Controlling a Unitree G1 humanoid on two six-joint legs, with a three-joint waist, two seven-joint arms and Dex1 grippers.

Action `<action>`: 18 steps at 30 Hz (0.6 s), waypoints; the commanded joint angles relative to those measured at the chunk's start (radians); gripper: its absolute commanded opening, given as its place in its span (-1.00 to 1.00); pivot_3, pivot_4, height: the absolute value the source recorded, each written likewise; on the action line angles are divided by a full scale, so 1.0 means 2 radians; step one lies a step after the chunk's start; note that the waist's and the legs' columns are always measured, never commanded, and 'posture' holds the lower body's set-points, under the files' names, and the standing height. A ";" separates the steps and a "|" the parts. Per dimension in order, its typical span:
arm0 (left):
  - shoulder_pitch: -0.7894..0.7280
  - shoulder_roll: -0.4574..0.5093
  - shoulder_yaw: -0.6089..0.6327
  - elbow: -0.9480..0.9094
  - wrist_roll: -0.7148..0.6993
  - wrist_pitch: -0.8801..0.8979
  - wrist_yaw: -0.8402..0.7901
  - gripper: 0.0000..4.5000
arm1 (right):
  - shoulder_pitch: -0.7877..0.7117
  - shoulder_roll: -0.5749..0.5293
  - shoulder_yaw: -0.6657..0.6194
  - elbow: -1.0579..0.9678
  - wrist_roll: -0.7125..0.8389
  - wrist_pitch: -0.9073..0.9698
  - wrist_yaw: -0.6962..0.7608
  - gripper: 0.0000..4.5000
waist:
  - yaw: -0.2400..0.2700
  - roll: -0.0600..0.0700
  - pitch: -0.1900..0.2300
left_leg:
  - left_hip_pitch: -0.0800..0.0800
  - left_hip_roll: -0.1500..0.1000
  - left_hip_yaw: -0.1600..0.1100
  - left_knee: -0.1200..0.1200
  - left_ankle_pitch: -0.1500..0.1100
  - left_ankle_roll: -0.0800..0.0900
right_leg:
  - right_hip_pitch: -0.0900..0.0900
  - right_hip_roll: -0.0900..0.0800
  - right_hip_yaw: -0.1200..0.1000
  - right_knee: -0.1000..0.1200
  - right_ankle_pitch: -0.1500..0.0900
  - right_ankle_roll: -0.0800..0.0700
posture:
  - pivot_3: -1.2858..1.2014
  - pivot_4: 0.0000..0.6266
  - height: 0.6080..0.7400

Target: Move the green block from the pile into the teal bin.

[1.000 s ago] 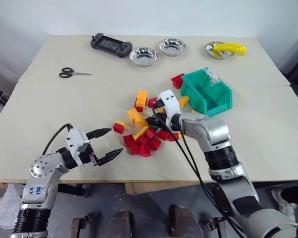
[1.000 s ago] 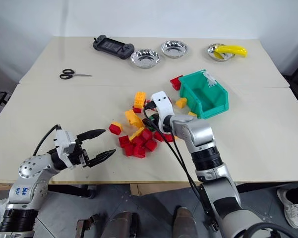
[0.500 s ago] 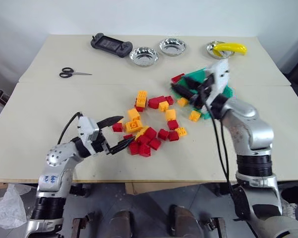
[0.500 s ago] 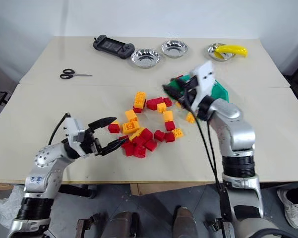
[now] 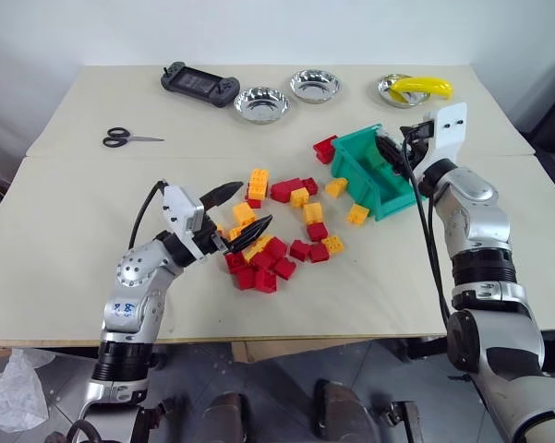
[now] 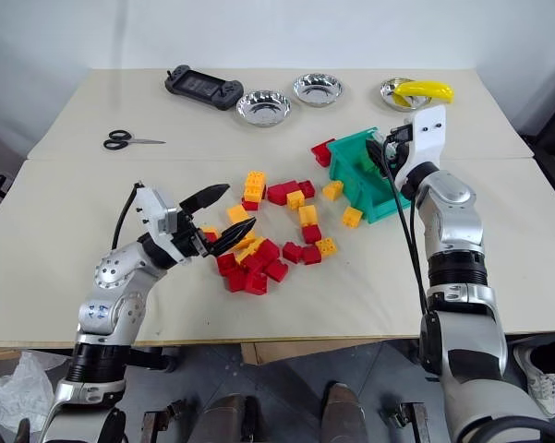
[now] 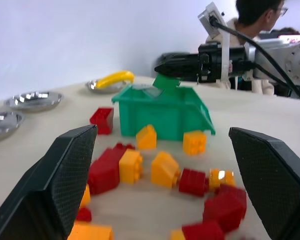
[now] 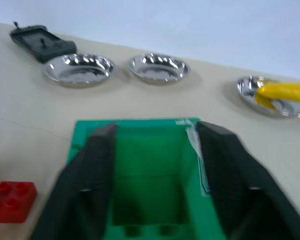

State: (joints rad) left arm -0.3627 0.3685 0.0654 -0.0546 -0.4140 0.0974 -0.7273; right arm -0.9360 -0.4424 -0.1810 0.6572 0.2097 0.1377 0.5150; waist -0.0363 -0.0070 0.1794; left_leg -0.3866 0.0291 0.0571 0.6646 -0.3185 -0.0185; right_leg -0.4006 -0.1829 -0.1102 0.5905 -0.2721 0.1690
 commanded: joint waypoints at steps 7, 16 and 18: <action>0.065 0.083 0.052 -0.014 0.024 -0.016 -0.008 1.00 | 0.145 -0.038 -0.022 -0.191 0.114 -0.074 0.220 0.99 | 0.008 0.000 0.000 | 0.000 0.000 0.000 0.000 0.000 0.000 | 0.000 0.000 0.000 0.000 0.000 0.000 | 0.03 -0.52 1.00; 0.133 0.128 0.090 -0.020 0.026 -0.027 -0.028 1.00 | 0.412 -0.132 -0.027 -0.350 0.165 -0.033 0.351 0.99 | 0.018 0.000 0.000 | 0.001 0.000 0.000 0.001 0.000 0.000 | 0.001 0.000 0.000 0.000 0.000 0.000 | 0.03 -0.52 1.00; 0.140 0.127 0.094 -0.021 0.027 -0.032 -0.028 1.00 | 0.440 -0.133 -0.034 -0.353 0.166 -0.035 0.349 0.99 | 0.019 0.000 0.000 | 0.001 0.000 0.000 0.001 0.000 0.000 | 0.002 0.000 0.000 0.000 0.000 0.000 | 0.03 -0.52 1.00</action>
State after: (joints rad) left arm -0.0911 0.6101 0.2265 -0.0653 -0.3553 0.0590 -0.7822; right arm -0.0721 -0.6991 -0.2132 -0.0164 0.5164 0.0677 1.2048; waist 0.0007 -0.0065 0.1798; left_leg -0.3843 0.0297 0.0569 0.6667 -0.3190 -0.0180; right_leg -0.3967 -0.1829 -0.1104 0.5901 -0.2720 0.1691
